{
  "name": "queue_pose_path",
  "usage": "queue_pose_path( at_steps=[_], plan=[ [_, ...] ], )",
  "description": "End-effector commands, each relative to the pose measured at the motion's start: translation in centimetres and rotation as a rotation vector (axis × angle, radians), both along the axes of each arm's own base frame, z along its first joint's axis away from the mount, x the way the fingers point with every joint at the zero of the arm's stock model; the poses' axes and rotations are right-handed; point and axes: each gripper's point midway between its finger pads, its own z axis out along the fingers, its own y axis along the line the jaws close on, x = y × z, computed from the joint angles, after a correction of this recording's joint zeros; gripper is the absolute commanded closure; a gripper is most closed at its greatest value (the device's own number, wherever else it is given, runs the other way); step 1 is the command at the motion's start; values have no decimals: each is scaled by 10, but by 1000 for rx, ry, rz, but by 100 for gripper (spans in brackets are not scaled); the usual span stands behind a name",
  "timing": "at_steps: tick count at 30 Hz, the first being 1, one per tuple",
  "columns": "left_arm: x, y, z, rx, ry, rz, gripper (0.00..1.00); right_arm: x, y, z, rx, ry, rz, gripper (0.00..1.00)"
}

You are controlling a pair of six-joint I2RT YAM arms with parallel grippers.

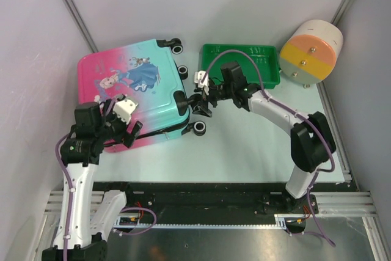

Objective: Open, take out, and arrange the luggage

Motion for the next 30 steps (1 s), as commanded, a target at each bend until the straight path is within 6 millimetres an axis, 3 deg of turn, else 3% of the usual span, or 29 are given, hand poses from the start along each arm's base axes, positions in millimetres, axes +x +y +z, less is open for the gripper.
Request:
queue_pose_path(
  at_steps=[1, 3, 4, 6, 7, 13, 14, 15, 21, 23, 24, 27, 28, 30],
  plan=[
    [-30, 9, -53, 57, 222, 12, 5, 19, 14, 16, 7, -66, 52, 0],
    [-29, 10, -59, 62, 241, 14, 6, 21, 19, 5, -12, -8, 62, 2],
    [-28, 12, -60, 68, 243, 21, 6, 22, 22, 11, 1, -5, 76, 9],
    [-23, 20, -65, 92, 262, 71, 7, 16, 24, 4, -10, 27, 94, 21],
    [-20, 24, -66, 107, 262, 91, 9, 8, 24, -1, -15, 44, 115, 38],
    [13, 67, -63, 125, 229, 296, 14, -51, 24, -18, -60, 135, 212, 86],
    [23, 72, -57, 120, 206, 315, 14, -69, 26, -28, -77, 169, 237, 93],
    [27, 77, -56, 116, 201, 333, 15, -80, 28, -25, -76, 179, 249, 97],
    [68, 94, -39, 91, 152, 387, 14, -152, 66, -30, -68, 352, 274, 100],
    [85, 99, -35, 77, 150, 414, 12, -167, 88, -23, -32, 374, 259, 100],
    [92, 101, -32, 72, 144, 426, 12, -183, 102, -21, -25, 370, 275, 100],
    [114, 108, -20, 52, 118, 475, 9, -201, 146, -7, 85, 366, 250, 99],
    [122, 110, -9, 41, 88, 487, 9, -202, 161, 9, 167, 330, 257, 97],
    [128, 108, -1, 4, 72, 501, 8, -211, 186, 7, 200, 315, 223, 88]
  ],
)
